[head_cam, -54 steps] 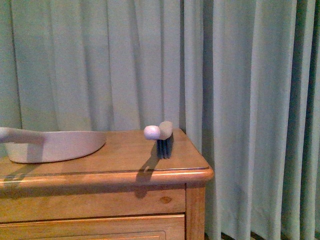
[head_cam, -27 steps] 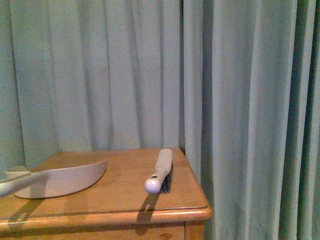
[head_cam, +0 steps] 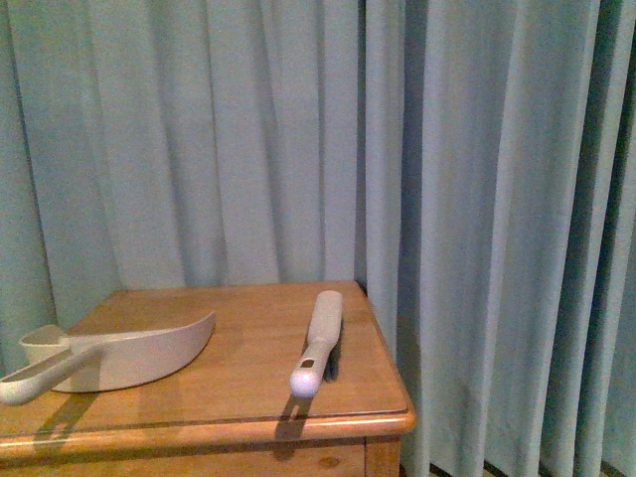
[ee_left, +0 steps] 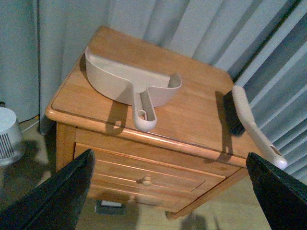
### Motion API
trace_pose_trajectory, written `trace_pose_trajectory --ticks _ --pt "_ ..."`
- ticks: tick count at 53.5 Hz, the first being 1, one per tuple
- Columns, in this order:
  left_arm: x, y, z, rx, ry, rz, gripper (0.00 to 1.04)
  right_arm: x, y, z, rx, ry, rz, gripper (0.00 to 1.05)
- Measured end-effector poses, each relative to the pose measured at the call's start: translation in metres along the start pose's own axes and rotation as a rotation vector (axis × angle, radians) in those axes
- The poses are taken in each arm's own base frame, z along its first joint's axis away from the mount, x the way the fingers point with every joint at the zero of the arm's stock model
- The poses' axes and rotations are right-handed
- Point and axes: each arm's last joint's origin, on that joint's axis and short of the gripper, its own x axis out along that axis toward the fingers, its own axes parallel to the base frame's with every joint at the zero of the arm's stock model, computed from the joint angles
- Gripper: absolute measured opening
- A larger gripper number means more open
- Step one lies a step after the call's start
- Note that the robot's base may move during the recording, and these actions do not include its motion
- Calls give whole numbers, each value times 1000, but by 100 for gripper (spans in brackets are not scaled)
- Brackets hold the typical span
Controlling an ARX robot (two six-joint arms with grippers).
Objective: Clean up trash
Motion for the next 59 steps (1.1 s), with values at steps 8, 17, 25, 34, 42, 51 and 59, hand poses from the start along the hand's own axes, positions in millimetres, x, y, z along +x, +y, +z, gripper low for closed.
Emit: trace_pose_trajectory --ticks 8,17,25,34,42,51,59 --pt "77 -9 31 92 191 94 97 0 0 0 0 0 0 97" --pt "140 -11 59 118 317 173 97 0 0 0 0 0 0 97" --pt "175 -11 72 131 368 225 97 0 0 0 0 0 0 97" --pt "197 -6 65 159 444 282 97 0 0 0 0 0 0 97" --pt "213 -1 58 217 489 333 97 0 0 0 0 0 0 97" --pt "225 1 47 266 527 336 97 0 0 0 0 0 0 97" --pt "231 0 36 292 561 320 97 0 0 0 0 0 0 97"
